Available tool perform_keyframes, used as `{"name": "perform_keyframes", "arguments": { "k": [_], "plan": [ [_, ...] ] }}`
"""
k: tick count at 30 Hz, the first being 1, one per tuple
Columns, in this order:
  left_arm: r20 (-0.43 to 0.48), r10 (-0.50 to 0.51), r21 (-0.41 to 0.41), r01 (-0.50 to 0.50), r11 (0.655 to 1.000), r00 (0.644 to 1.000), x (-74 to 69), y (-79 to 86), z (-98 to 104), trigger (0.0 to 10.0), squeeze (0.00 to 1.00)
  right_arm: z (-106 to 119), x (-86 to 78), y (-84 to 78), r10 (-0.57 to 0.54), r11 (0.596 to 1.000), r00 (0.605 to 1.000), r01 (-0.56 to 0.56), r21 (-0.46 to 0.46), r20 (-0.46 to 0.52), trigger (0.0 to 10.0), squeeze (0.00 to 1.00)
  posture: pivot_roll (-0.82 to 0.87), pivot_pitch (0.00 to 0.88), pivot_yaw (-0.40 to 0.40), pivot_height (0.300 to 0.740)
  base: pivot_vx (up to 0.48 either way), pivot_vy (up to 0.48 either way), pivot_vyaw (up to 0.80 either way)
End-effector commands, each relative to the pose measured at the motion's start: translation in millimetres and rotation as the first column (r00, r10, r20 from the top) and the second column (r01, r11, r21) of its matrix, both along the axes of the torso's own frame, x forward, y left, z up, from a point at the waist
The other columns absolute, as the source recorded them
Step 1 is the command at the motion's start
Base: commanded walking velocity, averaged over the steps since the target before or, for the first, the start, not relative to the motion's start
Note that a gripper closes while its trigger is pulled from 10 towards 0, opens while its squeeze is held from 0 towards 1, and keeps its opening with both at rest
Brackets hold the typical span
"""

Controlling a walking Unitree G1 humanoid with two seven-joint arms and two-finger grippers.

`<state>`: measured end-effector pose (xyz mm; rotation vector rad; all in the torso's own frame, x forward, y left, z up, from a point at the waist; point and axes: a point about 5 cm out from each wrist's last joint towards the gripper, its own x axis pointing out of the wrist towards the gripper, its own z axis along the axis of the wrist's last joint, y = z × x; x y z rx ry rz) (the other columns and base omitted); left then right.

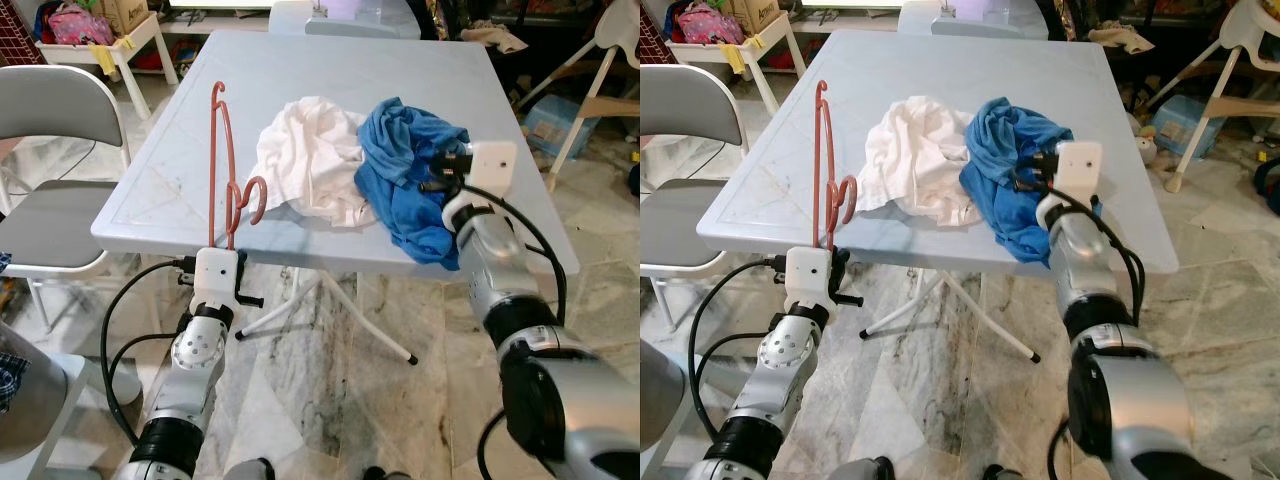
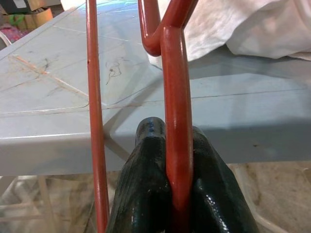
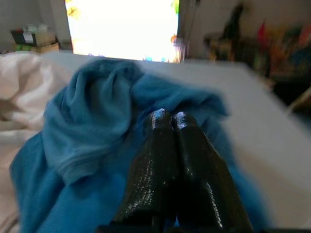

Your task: Hang hanger

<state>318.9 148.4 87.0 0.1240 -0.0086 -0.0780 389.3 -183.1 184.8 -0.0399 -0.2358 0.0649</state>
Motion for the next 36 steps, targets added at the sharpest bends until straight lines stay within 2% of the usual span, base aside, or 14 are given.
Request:
{"name": "perform_keyframes", "arguments": {
  "k": [1, 4, 6, 10, 15, 17, 21, 23, 26, 31, 36],
  "plan": [
    [-0.002, -0.006, 0.003, 0.006, 1.000, 1.000, 1.8, -1.3, 0, 10.0, 0.00, 10, -5.2, -5.8, -0.007, 0.999, 0.997, 0.010, -0.042, 0.077, 10.0, 1.00, 0.09, 0.104, 0.022, 0.740, 0.000, 0.000, 0.00],
    [0.001, -0.018, 0.003, 0.018, 1.000, 1.000, 2.7, -3.5, 1, 10.0, 0.00, 7, -12.7, -13.6, -0.029, 0.998, 0.995, 0.035, -0.055, 0.096, 10.0, 1.00, 0.08, 0.101, 0.022, 0.740, 0.000, 0.000, 0.00],
    [0.026, -0.057, -0.004, 0.057, 0.998, 0.998, 2.3, -8.5, 4, 10.0, 0.00, 1, -29.4, -26.1, -0.066, 0.995, 0.990, 0.074, -0.062, 0.126, 10.0, 1.00, 0.06, 0.094, 0.022, 0.740, 0.000, 0.000, 0.00],
    [0.060, -0.087, 0.016, 0.086, 0.996, 0.994, 0.6, -13.0, 8, 10.0, 0.00, -7, -40.3, -30.2, -0.081, 0.991, 0.989, 0.094, -0.099, 0.125, 10.0, 1.00, 0.05, 0.084, 0.019, 0.740, 0.000, 0.000, 0.00],
    [0.092, -0.135, 0.027, 0.133, 0.991, 0.986, -4.4, -15.8, 13, 10.0, 0.00, -20, -58.3, -25.7, -0.084, 0.989, 0.991, 0.095, -0.112, 0.101, 10.0, 1.00, 0.04, 0.081, 0.016, 0.740, 0.000, 0.000, 0.00],
    [0.100, -0.144, 0.002, 0.144, 0.990, 0.985, -5.3, -15.7, 14, 10.0, 0.00, -25, -62.9, -22.7, -0.090, 0.990, 0.993, 0.098, -0.104, 0.076, 10.0, 1.00, 0.04, 0.079, 0.012, 0.740, 0.000, 0.000, 0.00],
    [0.107, -0.163, -0.024, 0.167, 0.986, 0.981, -6.0, -18.7, 17, 10.0, 0.00, -26, -62.7, -19.2, -0.091, 0.989, 0.994, 0.098, -0.113, 0.069, 10.0, 1.00, 0.04, 0.078, 0.012, 0.740, 0.000, 0.000, 0.00],
    [0.104, -0.182, -0.038, 0.187, 0.982, 0.978, -5.5, -21.7, 18, 10.0, 0.00, -22, -58.6, -16.4, -0.065, 0.995, 0.996, 0.069, -0.077, 0.054, 10.0, 1.00, 0.04, 0.076, 0.011, 0.740, 0.000, 0.000, 0.00],
    [0.099, -0.216, -0.046, 0.221, 0.974, 0.971, -4.7, -25.7, 18, 10.0, 0.00, -16, -55.5, -14.5, -0.037, 0.994, 0.998, 0.043, -0.100, 0.057, 10.0, 1.00, 0.04, 0.075, 0.012, 0.740, 0.000, 0.000, 0.00],
    [0.099, -0.323, -0.034, 0.328, 0.944, 0.941, -5.6, -32.1, 26, 10.0, 0.00, -11, -57.8, -12.7, 0.012, 0.993, 1.000, -0.009, -0.115, 0.026, 10.0, 1.00, 0.05, 0.077, 0.008, 0.740, 0.000, 0.000, 0.00],
    [0.108, -0.303, -0.031, 0.307, 0.951, 0.947, -5.5, -26.9, 31, 10.0, 0.00, -11, -65.2, -10.3, 0.021, 0.994, 0.999, -0.018, -0.111, 0.034, 10.0, 1.00, 0.06, 0.082, -0.001, 0.740, 0.000, 0.000, 0.00]
  ]
}}
